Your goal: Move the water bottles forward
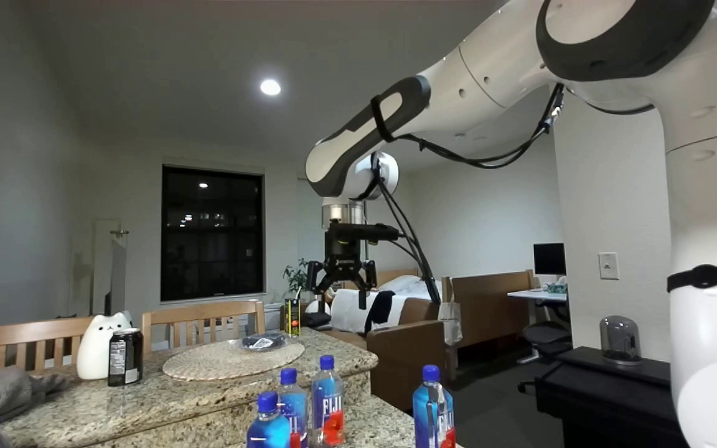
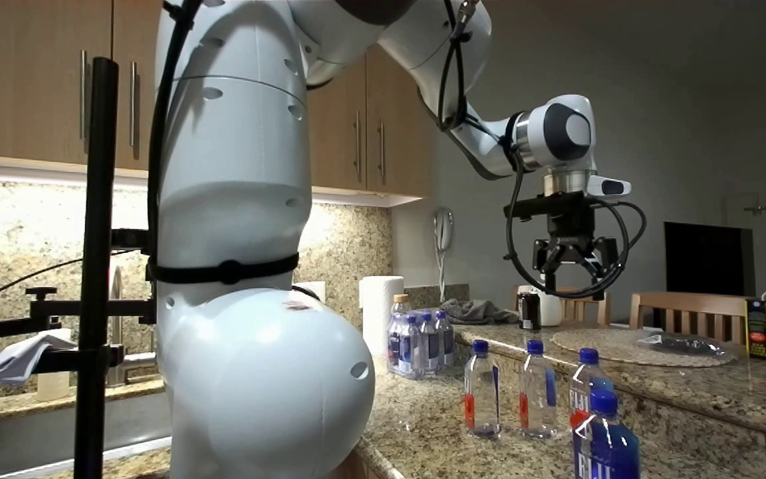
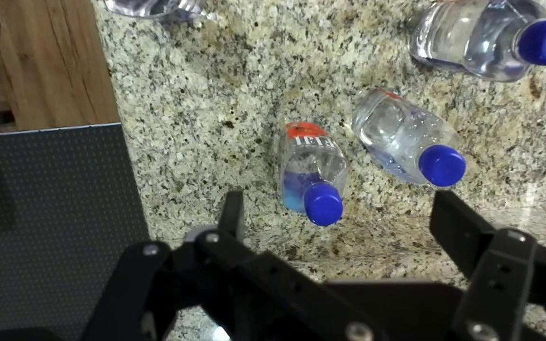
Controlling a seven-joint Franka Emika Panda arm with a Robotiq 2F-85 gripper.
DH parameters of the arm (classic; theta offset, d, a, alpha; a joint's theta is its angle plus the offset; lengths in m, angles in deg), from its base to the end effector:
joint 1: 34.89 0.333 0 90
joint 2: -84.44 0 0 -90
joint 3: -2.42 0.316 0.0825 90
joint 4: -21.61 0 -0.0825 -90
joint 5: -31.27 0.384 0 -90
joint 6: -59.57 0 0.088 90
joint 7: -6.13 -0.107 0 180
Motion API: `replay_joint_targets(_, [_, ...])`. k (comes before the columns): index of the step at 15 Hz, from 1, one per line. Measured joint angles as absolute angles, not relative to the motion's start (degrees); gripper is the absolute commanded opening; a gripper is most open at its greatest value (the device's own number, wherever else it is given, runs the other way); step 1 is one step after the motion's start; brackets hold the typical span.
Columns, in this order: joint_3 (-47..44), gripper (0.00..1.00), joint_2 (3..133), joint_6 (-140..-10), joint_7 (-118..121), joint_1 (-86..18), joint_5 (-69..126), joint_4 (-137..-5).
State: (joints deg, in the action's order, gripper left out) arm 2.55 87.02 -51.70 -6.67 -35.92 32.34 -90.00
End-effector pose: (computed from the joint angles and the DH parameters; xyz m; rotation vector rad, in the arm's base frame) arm 0.5502 -0.0074 0.5017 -3.0962 0.3820 -0.0578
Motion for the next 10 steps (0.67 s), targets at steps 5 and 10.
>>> replay_joint_targets(5, [2.6, 1.00, 82.8, -53.3, -6.8, -35.4, 32.3, -90.2])
replay_joint_targets(10, [2.5, 1.00, 76.2, -60.7, -8.3, -35.4, 32.0, -89.8])
